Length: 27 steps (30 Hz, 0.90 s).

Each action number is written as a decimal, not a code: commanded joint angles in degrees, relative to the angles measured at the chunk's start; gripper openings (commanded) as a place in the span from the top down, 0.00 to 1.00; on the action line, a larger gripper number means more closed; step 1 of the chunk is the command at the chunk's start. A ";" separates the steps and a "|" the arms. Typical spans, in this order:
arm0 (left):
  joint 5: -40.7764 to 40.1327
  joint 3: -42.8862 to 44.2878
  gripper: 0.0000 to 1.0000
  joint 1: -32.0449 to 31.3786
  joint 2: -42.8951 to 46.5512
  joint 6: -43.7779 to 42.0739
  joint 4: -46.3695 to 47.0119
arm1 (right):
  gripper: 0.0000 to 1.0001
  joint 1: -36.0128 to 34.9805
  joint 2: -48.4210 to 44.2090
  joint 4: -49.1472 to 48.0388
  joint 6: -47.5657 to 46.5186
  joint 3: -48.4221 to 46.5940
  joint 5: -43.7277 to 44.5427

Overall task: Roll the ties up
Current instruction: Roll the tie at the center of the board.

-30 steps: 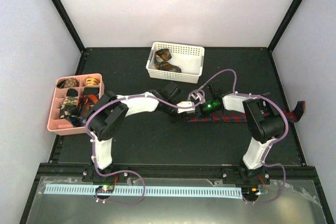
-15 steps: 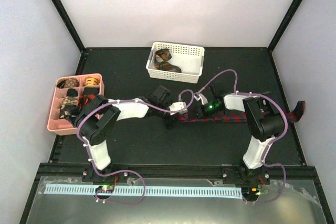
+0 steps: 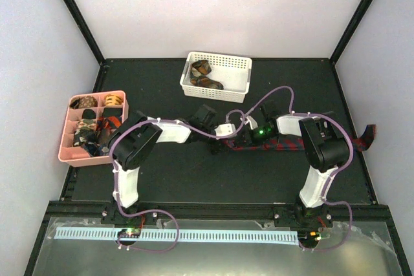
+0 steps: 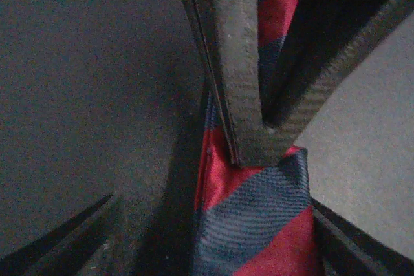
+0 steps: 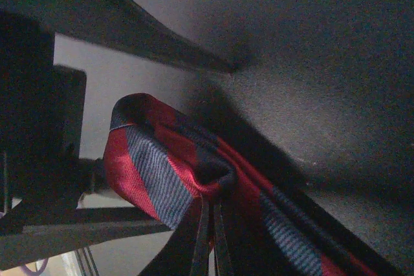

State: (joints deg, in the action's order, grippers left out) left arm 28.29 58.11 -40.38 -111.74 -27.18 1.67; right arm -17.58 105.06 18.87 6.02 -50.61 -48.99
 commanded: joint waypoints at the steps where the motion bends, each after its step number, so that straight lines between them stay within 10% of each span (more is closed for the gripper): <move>1: 0.15 2.29 0.36 -0.96 -2.37 -0.57 -0.89 | 0.98 0.18 -0.17 -0.61 -0.84 -0.19 -1.57; 9: -2.78 -0.62 0.58 -1.40 -1.67 -0.47 -1.47 | 0.76 0.18 -2.10 0.84 0.13 -0.81 -3.76; 16: -2.53 -0.74 0.60 -1.63 -1.49 1.14 -1.48 | 0.96 0.18 -0.88 0.42 0.65 -2.06 -3.03; 27: 4.55 -12.34 0.27 2.27 6.24 7.50 14.99 | 0.98 0.21 1.84 6.65 -2.96 -3.62 4.48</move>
State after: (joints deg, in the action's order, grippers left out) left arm 28.80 51.83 -40.73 -109.38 -24.27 8.75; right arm -17.50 104.99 22.02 5.28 -53.41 -48.58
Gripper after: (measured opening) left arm 0.721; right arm 0.024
